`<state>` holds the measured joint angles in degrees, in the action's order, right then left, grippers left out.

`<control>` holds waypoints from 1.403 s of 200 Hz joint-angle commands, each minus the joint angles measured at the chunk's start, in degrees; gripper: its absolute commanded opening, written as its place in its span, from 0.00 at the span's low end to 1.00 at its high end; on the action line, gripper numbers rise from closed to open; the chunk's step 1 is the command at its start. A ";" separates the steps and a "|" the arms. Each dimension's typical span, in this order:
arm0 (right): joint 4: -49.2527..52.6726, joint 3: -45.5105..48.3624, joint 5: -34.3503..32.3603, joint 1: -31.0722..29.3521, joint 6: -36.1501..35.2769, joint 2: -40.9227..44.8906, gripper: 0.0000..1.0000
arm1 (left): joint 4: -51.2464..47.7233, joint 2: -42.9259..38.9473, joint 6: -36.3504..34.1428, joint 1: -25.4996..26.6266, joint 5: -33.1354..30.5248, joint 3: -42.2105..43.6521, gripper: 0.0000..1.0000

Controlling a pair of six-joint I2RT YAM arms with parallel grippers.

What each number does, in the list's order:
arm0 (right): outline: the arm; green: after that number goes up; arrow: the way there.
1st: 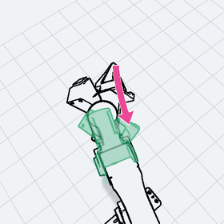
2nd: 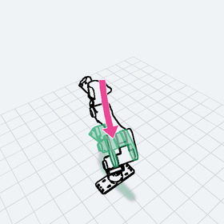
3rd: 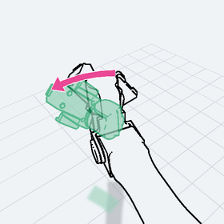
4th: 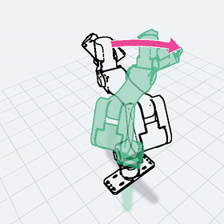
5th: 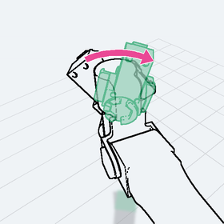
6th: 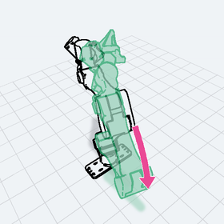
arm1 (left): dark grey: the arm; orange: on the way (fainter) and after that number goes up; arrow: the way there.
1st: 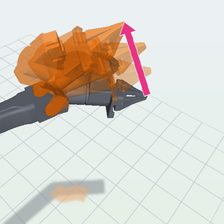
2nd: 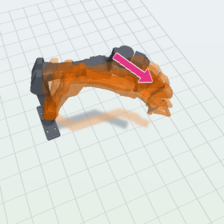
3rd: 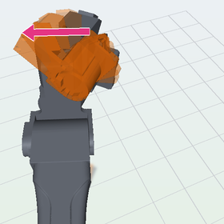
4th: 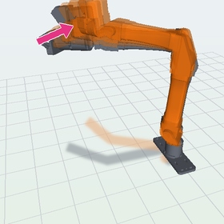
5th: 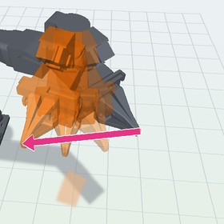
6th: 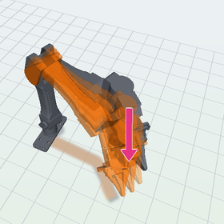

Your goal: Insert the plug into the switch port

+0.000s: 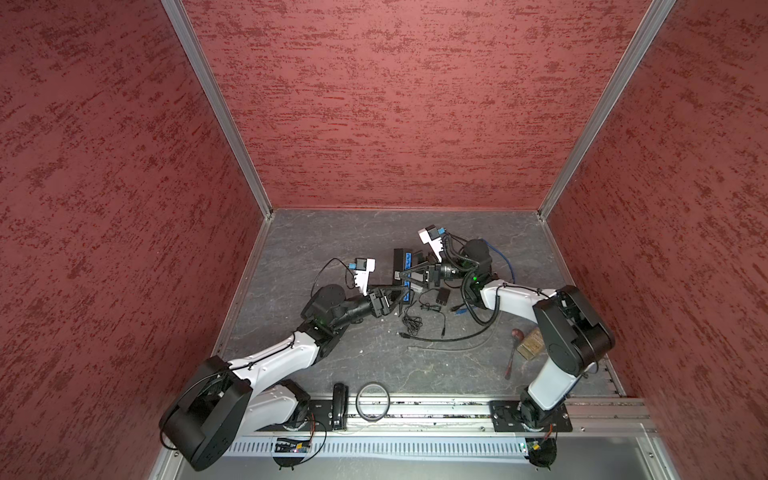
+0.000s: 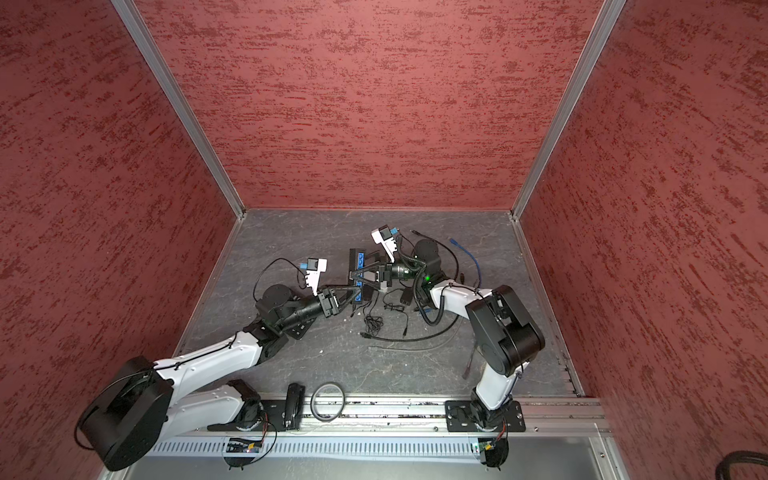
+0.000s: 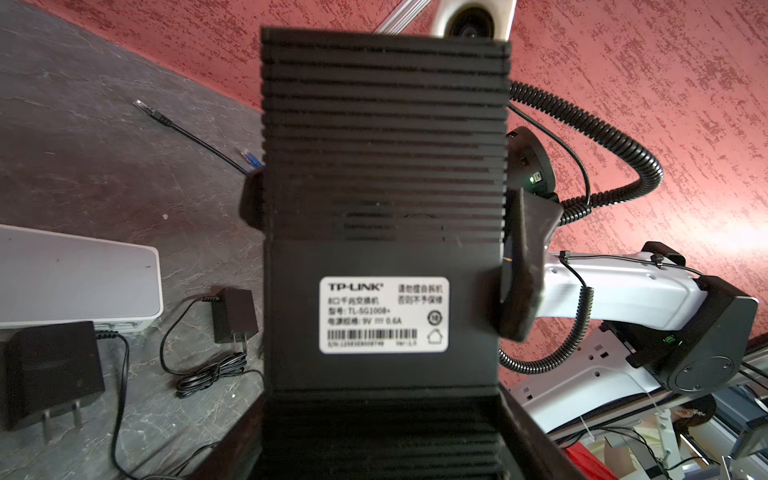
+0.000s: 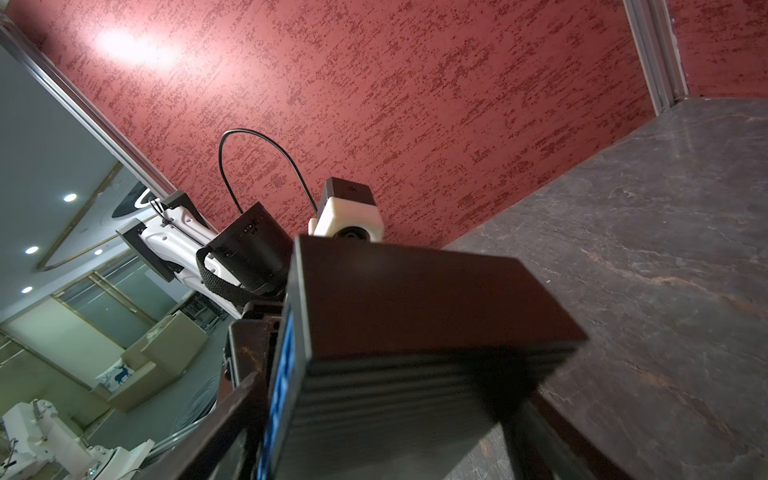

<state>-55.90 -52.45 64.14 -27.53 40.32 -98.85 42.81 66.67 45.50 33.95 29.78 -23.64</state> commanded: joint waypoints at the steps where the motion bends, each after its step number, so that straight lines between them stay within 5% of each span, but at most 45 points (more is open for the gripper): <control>1: 0.86 -0.82 -0.51 -0.15 0.06 0.37 0.84 | 5.75 -1.47 -2.16 1.16 5.24 -3.12 0.28; 43: -0.66 -0.77 0.44 -0.16 1.44 0.34 0.74 | 6.81 -0.23 -2.07 1.07 5.96 -3.18 0.31; 77: 1.97 -0.33 -0.19 -0.16 -0.82 0.69 0.70 | 5.18 -0.36 -2.46 0.63 5.47 -2.64 0.55; 144: 25.05 -2.70 -6.43 -0.12 -17.19 4.05 0.63 | 0.37 -0.95 -4.86 0.34 3.53 -1.98 0.86; 201: 40.49 -5.15 -13.80 -0.20 -27.44 5.55 0.58 | -1.69 -1.05 -5.96 -0.36 2.25 -1.11 0.94; 280: 59.18 -9.51 -28.31 -0.74 -40.60 4.60 0.56 | -21.21 -9.28 -11.26 -3.76 -6.81 2.25 0.96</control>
<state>-2.98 -59.64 42.19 -28.08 5.91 -93.76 28.21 58.89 36.58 31.31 26.20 -23.42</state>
